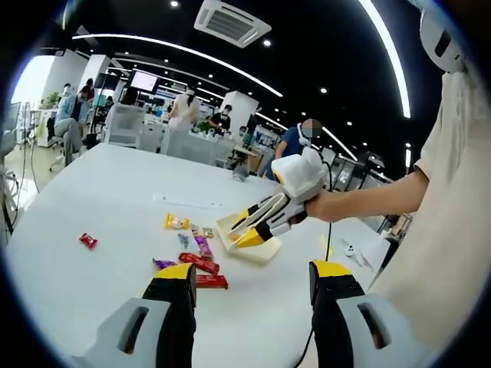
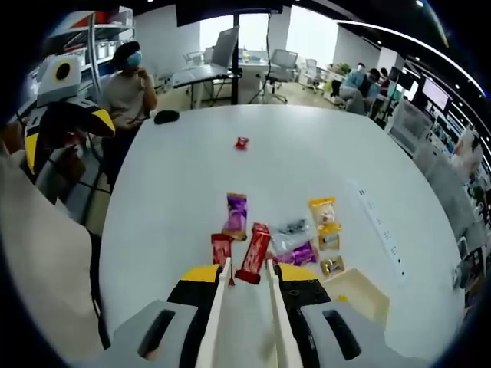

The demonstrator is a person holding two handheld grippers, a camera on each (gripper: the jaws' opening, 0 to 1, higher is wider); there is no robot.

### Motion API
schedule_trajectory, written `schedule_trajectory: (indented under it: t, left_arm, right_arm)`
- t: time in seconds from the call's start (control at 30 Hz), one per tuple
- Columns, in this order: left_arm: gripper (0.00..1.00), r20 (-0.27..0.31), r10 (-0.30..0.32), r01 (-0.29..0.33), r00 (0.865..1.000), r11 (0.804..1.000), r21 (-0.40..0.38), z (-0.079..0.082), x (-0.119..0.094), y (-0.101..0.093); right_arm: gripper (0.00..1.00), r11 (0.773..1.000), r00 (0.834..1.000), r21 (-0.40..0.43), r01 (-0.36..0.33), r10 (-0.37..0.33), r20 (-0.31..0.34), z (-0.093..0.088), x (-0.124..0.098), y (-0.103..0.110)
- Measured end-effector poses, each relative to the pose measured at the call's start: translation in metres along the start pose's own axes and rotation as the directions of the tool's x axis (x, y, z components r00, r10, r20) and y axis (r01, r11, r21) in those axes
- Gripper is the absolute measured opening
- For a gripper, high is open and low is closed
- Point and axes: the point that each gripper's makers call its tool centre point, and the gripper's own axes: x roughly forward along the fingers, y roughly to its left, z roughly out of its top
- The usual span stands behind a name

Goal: Place the target food into the container with the food tongs after gripping and lifting it, then release it inside without dropping or visibly crushing the food.

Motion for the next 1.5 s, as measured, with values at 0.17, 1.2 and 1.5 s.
schedule_trajectory:
  t: [0.17, 1.2, 1.5]
  left_arm:
    - [0.6, -0.003, 0.004, -0.004, 1.0, 1.0, -0.001, 0.0, -0.002, 0.002]
    - [0.64, -0.025, 0.05, -0.05, 0.998, 0.998, -0.033, -0.008, -0.024, 0.015]
    - [0.64, -0.024, 0.07, -0.071, 0.997, 0.996, -0.047, -0.012, -0.031, 0.019]
  right_arm:
    - [0.28, 1.0, 1.0, -0.002, -0.012, 0.012, -0.006, -0.001, 0.006, 0.005]
    - [0.28, 0.996, 0.994, -0.034, -0.085, 0.082, -0.079, -0.011, 0.039, 0.031]
    - [0.28, 0.993, 0.989, -0.045, -0.108, 0.103, -0.108, -0.017, 0.049, 0.034]
